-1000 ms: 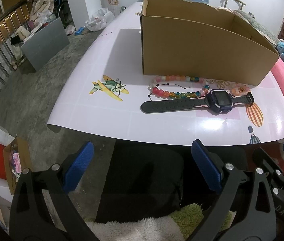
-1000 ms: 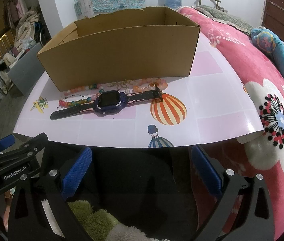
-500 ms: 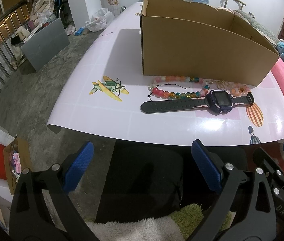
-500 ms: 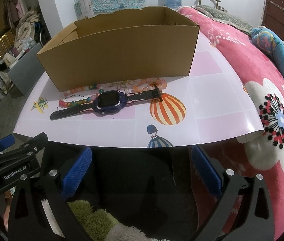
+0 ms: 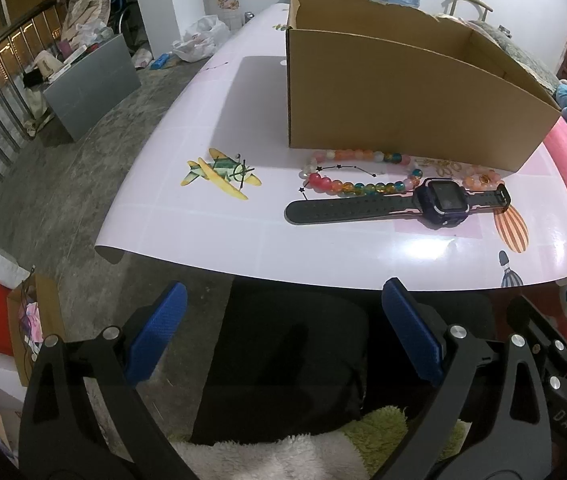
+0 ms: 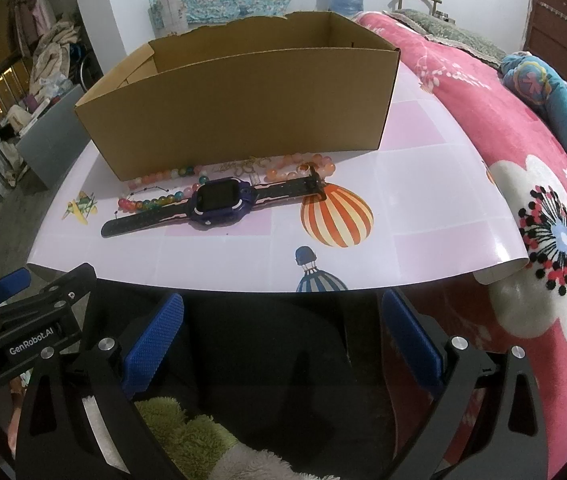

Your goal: Organize jewelry

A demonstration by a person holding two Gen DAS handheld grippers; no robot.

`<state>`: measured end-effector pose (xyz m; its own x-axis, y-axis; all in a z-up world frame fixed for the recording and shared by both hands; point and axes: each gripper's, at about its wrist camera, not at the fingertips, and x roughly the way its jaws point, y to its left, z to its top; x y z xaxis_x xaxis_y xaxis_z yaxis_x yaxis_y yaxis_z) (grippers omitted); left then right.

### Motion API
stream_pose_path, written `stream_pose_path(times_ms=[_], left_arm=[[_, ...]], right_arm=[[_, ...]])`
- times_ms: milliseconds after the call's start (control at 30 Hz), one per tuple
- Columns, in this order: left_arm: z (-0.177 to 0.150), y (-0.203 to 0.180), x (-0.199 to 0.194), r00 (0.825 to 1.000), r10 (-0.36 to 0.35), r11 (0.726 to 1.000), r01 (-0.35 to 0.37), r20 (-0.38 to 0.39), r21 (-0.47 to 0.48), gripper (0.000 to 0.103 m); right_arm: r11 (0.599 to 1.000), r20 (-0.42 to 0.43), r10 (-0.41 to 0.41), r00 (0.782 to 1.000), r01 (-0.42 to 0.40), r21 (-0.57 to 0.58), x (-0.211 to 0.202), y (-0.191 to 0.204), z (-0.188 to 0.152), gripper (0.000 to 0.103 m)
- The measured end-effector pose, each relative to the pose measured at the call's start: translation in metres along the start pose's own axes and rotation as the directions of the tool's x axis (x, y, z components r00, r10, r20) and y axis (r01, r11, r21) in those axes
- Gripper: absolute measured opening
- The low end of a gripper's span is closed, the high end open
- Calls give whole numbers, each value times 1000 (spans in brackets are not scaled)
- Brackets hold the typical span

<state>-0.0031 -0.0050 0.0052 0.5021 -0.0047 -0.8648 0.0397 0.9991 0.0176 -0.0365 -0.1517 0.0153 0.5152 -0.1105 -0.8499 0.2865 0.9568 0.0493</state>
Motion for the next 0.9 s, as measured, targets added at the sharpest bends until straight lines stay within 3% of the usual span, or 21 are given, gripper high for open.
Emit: stream_pose_path(times_ms=[600,767,867,900], left_arm=[[-3,2,4,1000,-21,1000,21,-10,13,94],[-8,7,6,994,-103,994,101,32,38,94],[-9,19,0,964,-243,970,241,108,35,95],[-8,22,0,959,-259,966,257,115,26,95]], right_arm=[[1000,2,-23,1000,23,-13,5,-8,3,97],[998,17,32,999,-32,-49,7,-9,10,97],[994,50,93,994,-90,-67,7,-7,20,97],[992,56,111,992,-107,-66,8,-6,23,97]])
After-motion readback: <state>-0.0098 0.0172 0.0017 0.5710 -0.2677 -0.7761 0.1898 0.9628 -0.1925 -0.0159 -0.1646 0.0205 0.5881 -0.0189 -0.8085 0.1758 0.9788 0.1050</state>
